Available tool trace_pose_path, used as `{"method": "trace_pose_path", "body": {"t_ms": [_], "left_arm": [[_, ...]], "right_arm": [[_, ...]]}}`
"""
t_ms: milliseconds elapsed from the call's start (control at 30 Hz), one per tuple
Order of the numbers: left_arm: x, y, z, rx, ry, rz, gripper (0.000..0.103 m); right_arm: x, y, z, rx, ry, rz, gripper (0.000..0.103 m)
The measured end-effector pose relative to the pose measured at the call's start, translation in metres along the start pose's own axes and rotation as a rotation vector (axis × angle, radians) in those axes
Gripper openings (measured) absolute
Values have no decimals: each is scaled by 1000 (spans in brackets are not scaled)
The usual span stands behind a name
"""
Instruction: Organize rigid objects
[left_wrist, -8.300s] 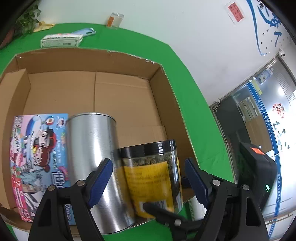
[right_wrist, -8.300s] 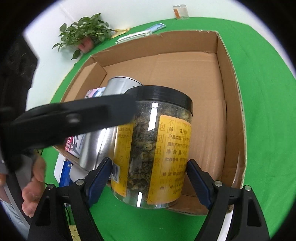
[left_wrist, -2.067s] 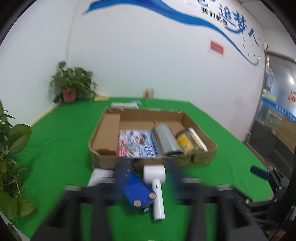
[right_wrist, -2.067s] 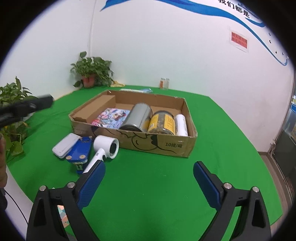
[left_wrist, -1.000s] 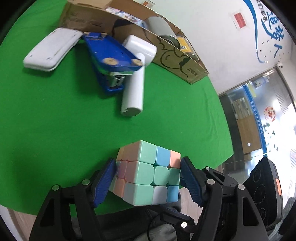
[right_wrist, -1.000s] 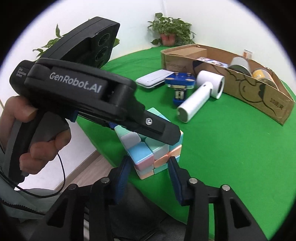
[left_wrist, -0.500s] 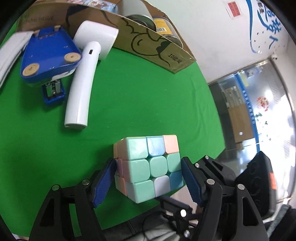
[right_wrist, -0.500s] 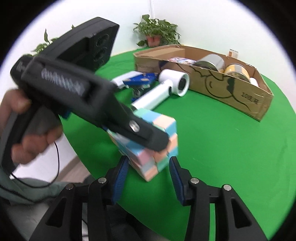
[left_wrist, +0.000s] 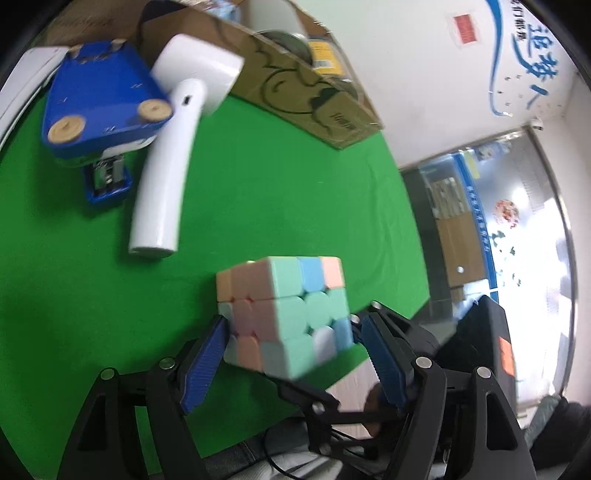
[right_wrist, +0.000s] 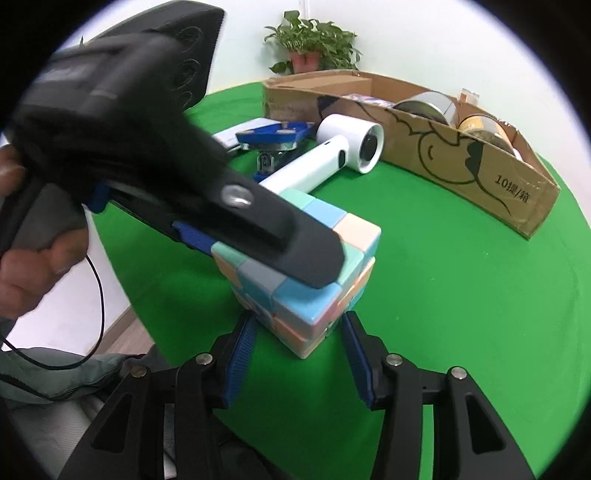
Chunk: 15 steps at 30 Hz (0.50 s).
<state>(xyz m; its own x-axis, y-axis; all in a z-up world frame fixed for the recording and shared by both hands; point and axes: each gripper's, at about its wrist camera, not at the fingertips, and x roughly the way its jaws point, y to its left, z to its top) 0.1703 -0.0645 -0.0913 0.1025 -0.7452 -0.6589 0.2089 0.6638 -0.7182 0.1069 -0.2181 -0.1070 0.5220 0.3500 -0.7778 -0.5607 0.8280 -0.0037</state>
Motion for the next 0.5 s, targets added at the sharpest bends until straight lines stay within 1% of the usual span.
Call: {"method": "trace_pose_path", "body": {"t_ms": [100,267,433,500], "left_arm": [[-6,2,3,-8,-4,-28,72],[-4,20,10,-80,2,-1,72],[-3,21,12,-96,-6,-2,71],[3,19,14,-97,1,-15,67]], "right_arm": [[1,-7,0,16,4,18,48],[-2,-8,-1,-5,2,10,48],[-6,-10,5,3,0,30,48],[-4,-5,7,-13,1,20,48]]}}
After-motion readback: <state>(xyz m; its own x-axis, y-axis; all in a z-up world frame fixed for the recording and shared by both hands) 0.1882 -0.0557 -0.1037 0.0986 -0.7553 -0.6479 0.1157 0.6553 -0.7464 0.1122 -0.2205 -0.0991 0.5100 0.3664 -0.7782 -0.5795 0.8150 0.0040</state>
